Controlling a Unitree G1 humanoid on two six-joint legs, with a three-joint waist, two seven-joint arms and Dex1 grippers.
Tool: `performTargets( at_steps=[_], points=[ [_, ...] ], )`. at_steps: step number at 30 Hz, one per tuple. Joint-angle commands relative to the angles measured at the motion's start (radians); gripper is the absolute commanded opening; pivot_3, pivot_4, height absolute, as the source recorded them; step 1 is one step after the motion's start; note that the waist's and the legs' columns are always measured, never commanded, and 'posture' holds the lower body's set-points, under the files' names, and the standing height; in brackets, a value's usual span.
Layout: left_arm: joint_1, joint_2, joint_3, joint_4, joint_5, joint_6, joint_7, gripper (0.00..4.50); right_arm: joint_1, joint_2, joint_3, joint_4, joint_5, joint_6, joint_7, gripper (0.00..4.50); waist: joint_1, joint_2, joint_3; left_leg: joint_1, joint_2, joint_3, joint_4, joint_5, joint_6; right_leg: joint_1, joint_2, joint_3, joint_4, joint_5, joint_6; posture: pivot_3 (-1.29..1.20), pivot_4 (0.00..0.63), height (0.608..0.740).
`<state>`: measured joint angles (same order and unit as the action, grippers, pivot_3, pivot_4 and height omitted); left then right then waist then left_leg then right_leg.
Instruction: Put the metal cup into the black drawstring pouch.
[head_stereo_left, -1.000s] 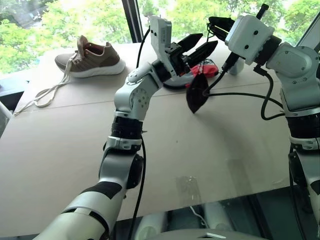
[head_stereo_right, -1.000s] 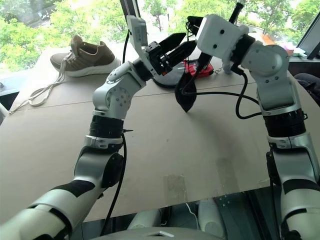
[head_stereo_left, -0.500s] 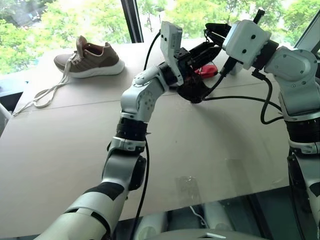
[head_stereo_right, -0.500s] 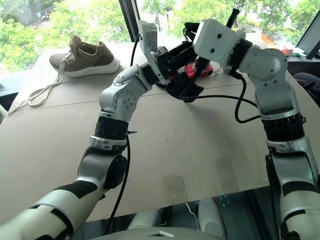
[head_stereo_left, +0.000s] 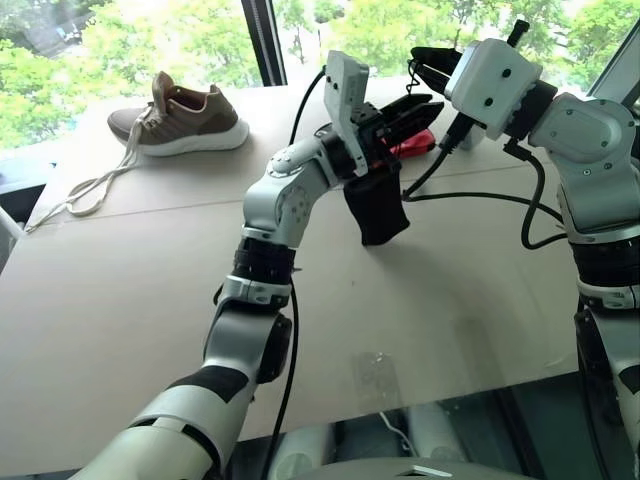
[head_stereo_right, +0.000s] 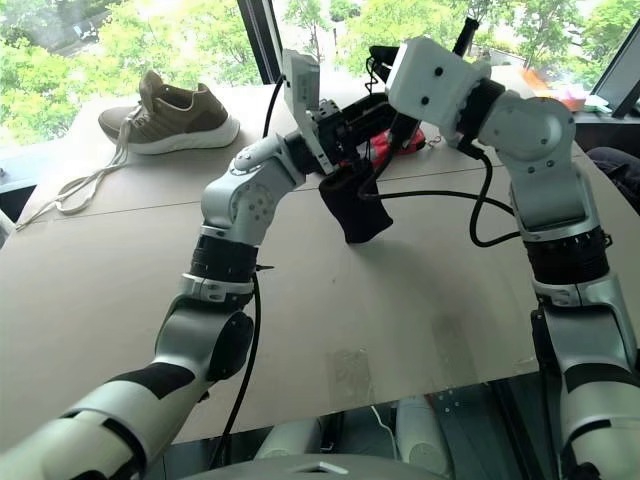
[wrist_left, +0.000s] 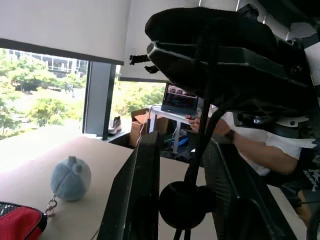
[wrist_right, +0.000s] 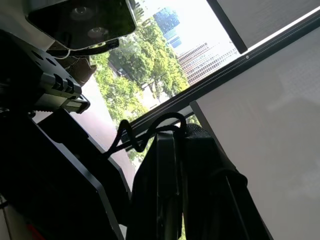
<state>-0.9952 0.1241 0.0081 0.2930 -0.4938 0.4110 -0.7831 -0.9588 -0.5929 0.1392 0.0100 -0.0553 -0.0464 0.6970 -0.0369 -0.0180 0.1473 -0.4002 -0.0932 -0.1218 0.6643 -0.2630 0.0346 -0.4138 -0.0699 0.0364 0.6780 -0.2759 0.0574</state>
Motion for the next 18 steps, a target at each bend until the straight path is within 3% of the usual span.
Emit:
performTargets(
  at_steps=[1,2,11,18],
  points=[
    [-0.002,-0.002,0.010,-0.048,-0.024,0.013,-0.011,0.60,-0.011,-0.008,-0.039,-0.040,0.012,-0.001,-0.001,0.00,0.000,0.000,0.000,0.000,0.000,0.000,0.000,0.000,0.000,0.000,0.000,0.000,0.000,0.000,0.000,0.00,0.150,0.740],
    [0.002,-0.001,0.007,-0.049,-0.023,0.017,-0.012,0.23,-0.012,-0.009,-0.039,-0.040,0.012,-0.001,-0.001,0.00,0.000,0.000,0.000,0.000,0.000,0.000,0.000,0.000,0.000,0.000,0.000,0.000,0.000,0.000,0.000,0.00,0.150,0.740],
    [0.026,0.012,-0.012,-0.052,0.001,0.032,-0.022,0.23,-0.028,-0.012,-0.059,-0.019,0.005,-0.003,-0.027,0.00,0.000,0.000,0.000,0.000,0.000,0.000,0.000,0.000,0.000,0.000,0.000,0.000,0.000,0.000,0.000,0.00,0.150,0.740],
    [0.069,0.070,-0.046,-0.057,0.043,0.046,-0.045,0.23,-0.164,0.033,-0.216,0.076,0.028,0.029,-0.250,0.00,-0.003,0.000,0.000,0.000,0.000,0.000,0.000,0.000,0.000,0.000,0.000,0.001,0.000,0.000,0.000,0.00,0.150,0.740]
  ],
)
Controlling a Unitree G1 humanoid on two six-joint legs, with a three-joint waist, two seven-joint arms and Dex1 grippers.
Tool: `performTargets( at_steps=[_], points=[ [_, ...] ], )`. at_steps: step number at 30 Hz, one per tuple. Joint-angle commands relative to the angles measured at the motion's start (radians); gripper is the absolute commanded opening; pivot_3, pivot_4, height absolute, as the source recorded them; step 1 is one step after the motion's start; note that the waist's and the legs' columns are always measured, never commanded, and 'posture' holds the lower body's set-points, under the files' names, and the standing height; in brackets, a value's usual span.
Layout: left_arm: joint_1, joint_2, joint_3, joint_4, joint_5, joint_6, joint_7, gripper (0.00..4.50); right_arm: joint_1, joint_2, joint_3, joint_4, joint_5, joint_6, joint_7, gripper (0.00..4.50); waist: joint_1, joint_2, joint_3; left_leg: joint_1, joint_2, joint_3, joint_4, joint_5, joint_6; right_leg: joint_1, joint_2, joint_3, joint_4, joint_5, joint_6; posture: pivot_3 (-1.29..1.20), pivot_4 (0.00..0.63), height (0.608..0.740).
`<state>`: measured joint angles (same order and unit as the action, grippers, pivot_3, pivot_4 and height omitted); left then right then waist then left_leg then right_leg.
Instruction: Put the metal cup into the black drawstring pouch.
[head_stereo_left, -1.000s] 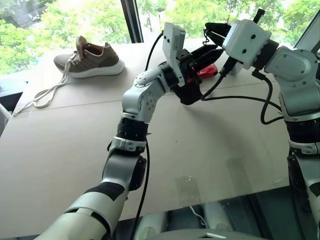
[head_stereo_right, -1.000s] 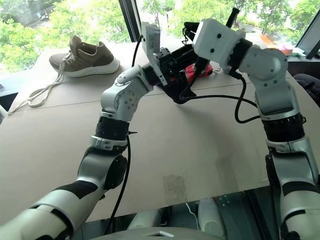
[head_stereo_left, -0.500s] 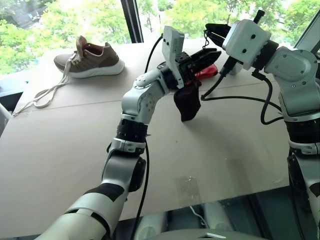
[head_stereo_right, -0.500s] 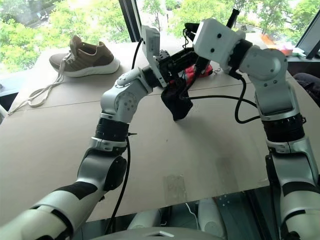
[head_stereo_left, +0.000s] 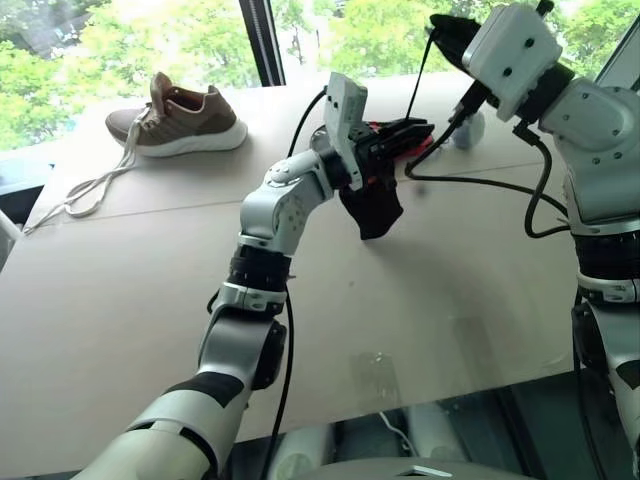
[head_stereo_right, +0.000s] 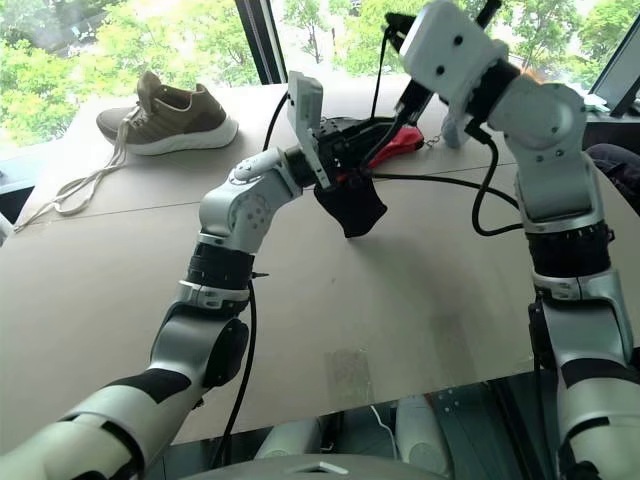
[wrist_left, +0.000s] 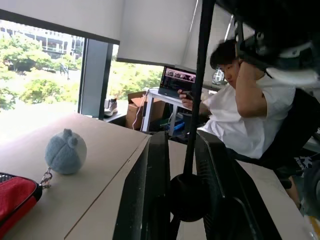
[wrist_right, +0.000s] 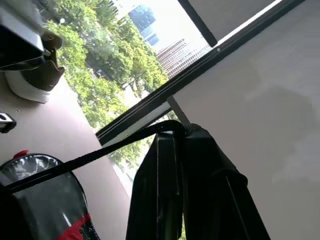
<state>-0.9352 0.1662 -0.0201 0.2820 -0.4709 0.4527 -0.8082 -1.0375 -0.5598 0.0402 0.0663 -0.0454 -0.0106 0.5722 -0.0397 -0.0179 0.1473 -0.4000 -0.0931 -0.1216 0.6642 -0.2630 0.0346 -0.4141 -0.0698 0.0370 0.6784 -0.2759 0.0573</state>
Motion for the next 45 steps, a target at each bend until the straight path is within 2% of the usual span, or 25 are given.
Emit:
performTargets(
  at_steps=[1,7,13,16,20,22,26,29,34,38,43,44,45],
  points=[
    [0.020,0.043,-0.026,-0.046,0.029,0.012,-0.028,0.23,-0.106,-0.004,-0.140,0.042,0.009,-0.019,-0.164,0.00,0.000,0.000,0.000,0.000,0.000,0.000,0.000,0.000,0.000,0.000,0.000,0.000,0.000,0.000,0.000,0.00,0.150,0.740],
    [0.069,0.107,-0.052,-0.045,0.050,0.048,-0.053,0.23,-0.166,-0.019,-0.208,0.109,0.001,-0.054,-0.306,0.00,0.000,0.000,0.000,0.000,0.000,0.000,0.000,0.000,0.000,0.000,0.000,0.001,0.000,0.000,0.000,0.00,0.150,0.740],
    [0.092,0.126,-0.066,-0.044,0.071,0.046,-0.049,0.23,-0.179,-0.014,-0.249,0.121,0.017,-0.039,-0.420,0.00,-0.002,0.000,0.000,0.000,0.000,0.000,-0.001,0.000,0.000,0.000,0.000,0.001,0.000,0.000,0.000,0.00,0.150,0.740],
    [0.096,0.118,-0.061,-0.050,0.063,0.036,-0.049,0.23,-0.169,0.025,-0.225,0.094,0.102,0.014,-0.357,0.00,-0.003,0.000,0.000,0.000,0.000,0.000,0.000,0.000,0.000,0.000,0.000,0.001,0.000,0.000,0.000,0.00,0.150,0.740],
    [0.082,0.104,-0.019,-0.065,0.010,0.048,-0.054,0.23,-0.105,0.049,-0.141,0.011,0.188,0.080,-0.198,0.00,-0.004,0.001,0.000,0.000,0.000,0.000,0.000,0.000,0.000,0.000,0.000,0.001,0.001,0.000,0.000,0.00,0.150,0.740],
    [0.080,0.107,0.003,-0.083,-0.020,0.062,-0.061,1.29,-0.069,0.057,-0.114,-0.039,0.232,0.125,-0.131,0.00,-0.004,0.001,0.000,0.000,0.000,0.000,0.000,0.000,0.000,0.000,0.000,0.001,0.000,0.000,0.000,0.00,0.150,0.740],
    [0.079,0.099,0.071,-0.120,-0.086,0.102,-0.031,2.93,0.006,0.067,-0.076,-0.151,0.336,0.260,-0.019,0.00,-0.003,0.001,0.000,0.000,0.000,-0.001,0.000,0.000,0.000,0.000,0.000,0.000,0.000,0.000,0.000,0.00,0.150,0.740],
    [0.107,0.146,0.102,-0.172,-0.153,0.186,-0.072,4.21,0.091,0.064,-0.029,-0.262,0.408,0.391,0.043,0.00,-0.002,0.001,0.000,0.000,0.000,-0.002,0.001,0.000,0.000,0.001,0.000,0.001,0.000,0.000,0.000,0.00,0.150,0.740],
    [0.154,0.226,0.162,-0.216,-0.214,0.260,-0.077,4.21,0.230,0.020,-0.013,-0.361,0.483,0.555,0.107,0.00,-0.002,0.001,0.000,0.000,0.000,-0.002,0.001,0.000,0.000,0.001,0.000,0.001,0.001,0.000,0.000,0.00,0.150,0.740],
    [0.188,0.303,0.222,-0.180,-0.220,0.276,-0.063,4.25,0.375,-0.080,0.020,-0.493,0.602,0.734,0.222,1.37,0.003,0.001,0.000,0.000,0.000,-0.004,0.001,0.000,0.000,0.001,-0.001,0.000,0.000,0.000,0.000,0.00,0.150,0.740],
    [0.349,0.465,0.200,-0.183,-0.200,0.334,-0.178,4.25,0.522,-0.198,-0.005,-0.579,0.674,0.839,0.282,3.79,-0.002,0.001,0.000,0.000,0.000,-0.003,0.000,0.000,0.000,0.001,0.000,0.001,0.000,0.000,0.000,0.00,0.150,0.740],
    [0.376,0.486,0.192,-0.193,-0.201,0.343,-0.194,4.25,0.536,-0.207,-0.008,-0.584,0.675,0.842,0.281,4.16,-0.004,0.001,0.000,0.001,0.000,-0.003,-0.001,0.000,0.000,0.001,0.000,0.002,0.000,0.000,0.000,0.00,0.150,0.740],
    [0.433,0.519,0.185,-0.219,-0.209,0.360,-0.225,4.25,0.566,-0.222,-0.014,-0.588,0.682,0.853,0.285,4.16,-0.001,0.001,0.000,0.001,0.000,-0.003,-0.001,0.000,0.000,0.001,0.000,0.003,0.000,0.000,0.000,0.00,0.150,0.740]
  ],
)
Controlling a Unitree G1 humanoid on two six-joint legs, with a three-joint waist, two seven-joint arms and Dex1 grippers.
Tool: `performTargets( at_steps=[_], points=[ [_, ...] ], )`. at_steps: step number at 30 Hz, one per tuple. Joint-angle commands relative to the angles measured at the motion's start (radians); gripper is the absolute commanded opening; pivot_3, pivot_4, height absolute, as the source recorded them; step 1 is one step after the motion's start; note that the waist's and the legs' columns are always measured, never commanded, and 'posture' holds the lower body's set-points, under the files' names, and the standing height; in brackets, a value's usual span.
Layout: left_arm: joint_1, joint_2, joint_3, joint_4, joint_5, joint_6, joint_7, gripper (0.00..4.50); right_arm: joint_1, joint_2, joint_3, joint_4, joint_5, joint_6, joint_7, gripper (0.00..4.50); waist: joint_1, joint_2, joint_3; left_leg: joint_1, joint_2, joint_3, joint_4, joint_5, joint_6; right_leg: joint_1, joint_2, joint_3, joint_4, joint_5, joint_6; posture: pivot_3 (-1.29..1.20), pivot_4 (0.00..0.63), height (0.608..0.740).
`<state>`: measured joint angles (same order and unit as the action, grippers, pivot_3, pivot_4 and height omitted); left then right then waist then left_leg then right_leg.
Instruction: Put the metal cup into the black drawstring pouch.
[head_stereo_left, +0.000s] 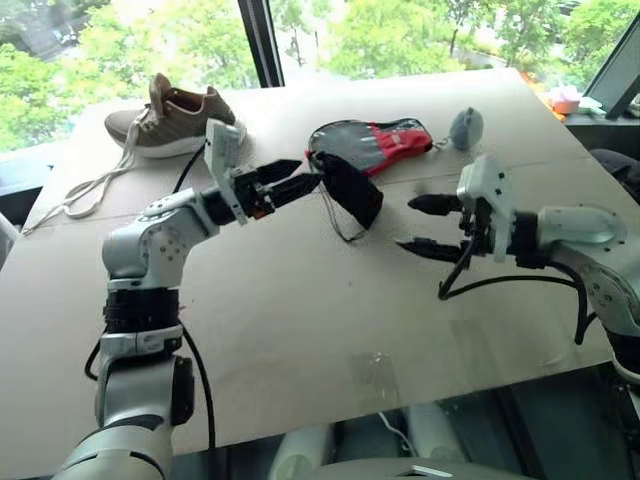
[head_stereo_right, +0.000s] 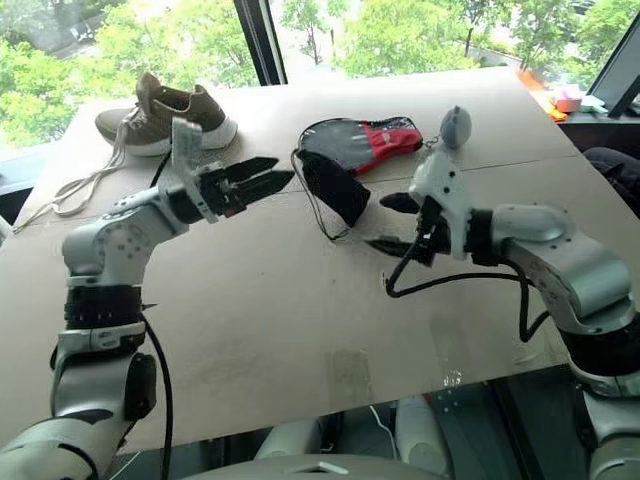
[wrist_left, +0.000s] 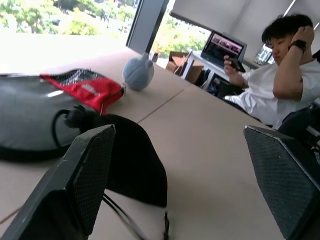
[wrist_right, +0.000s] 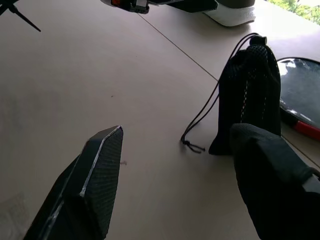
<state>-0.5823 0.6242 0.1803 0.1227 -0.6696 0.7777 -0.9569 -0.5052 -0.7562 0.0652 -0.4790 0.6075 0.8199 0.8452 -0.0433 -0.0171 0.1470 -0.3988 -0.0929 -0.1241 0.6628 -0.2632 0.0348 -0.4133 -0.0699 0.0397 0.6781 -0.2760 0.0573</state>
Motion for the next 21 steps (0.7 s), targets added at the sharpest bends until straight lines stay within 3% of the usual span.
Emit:
performTargets(
  at_steps=[1,3,6,10,15,21],
  points=[
    [0.128,0.085,-0.020,-0.084,-0.015,0.044,-0.097,4.25,0.061,-0.037,-0.043,-0.047,0.030,0.018,0.017,4.16,0.004,0.000,0.000,0.000,0.000,0.000,0.000,0.000,0.000,0.000,0.000,0.000,0.000,0.000,0.000,0.00,0.150,0.740],
    [0.245,0.124,-0.031,-0.131,0.050,-0.039,-0.104,4.25,0.125,-0.015,-0.072,-0.038,0.010,-0.015,-0.023,4.16,0.007,-0.001,0.000,0.000,0.000,-0.001,-0.001,0.000,0.000,0.000,0.000,0.000,-0.001,0.000,0.000,0.00,0.150,0.740],
    [0.367,0.105,-0.044,-0.175,0.185,-0.232,-0.018,4.25,0.248,0.060,-0.158,0.020,-0.025,-0.143,-0.072,4.16,0.023,-0.001,-0.001,0.000,0.000,-0.001,-0.002,0.000,0.000,0.000,-0.001,0.000,-0.002,0.000,0.000,0.00,0.150,0.740],
    [0.499,0.054,-0.049,-0.219,0.281,-0.414,0.039,4.25,0.406,0.147,-0.246,0.151,-0.099,-0.442,-0.035,4.16,0.056,-0.001,-0.001,0.001,0.000,0.000,-0.002,-0.001,0.001,0.002,-0.001,0.000,-0.003,0.000,0.000,0.00,0.150,0.740],
    [0.543,0.026,-0.024,-0.255,0.279,-0.442,0.074,4.25,0.518,0.159,-0.326,0.303,-0.088,-0.618,0.079,4.16,0.057,0.000,-0.001,0.003,0.000,0.001,-0.002,-0.001,0.001,0.002,-0.001,0.001,-0.001,0.000,0.000,0.00,0.150,0.740],
    [0.544,0.011,-0.011,-0.285,0.271,-0.440,0.097,4.25,0.527,0.150,-0.342,0.375,-0.082,-0.692,0.157,4.16,0.044,0.000,0.000,0.005,0.000,0.002,-0.003,-0.001,0.001,0.004,0.000,0.001,0.000,0.000,0.000,0.00,0.150,0.740]
  ],
)
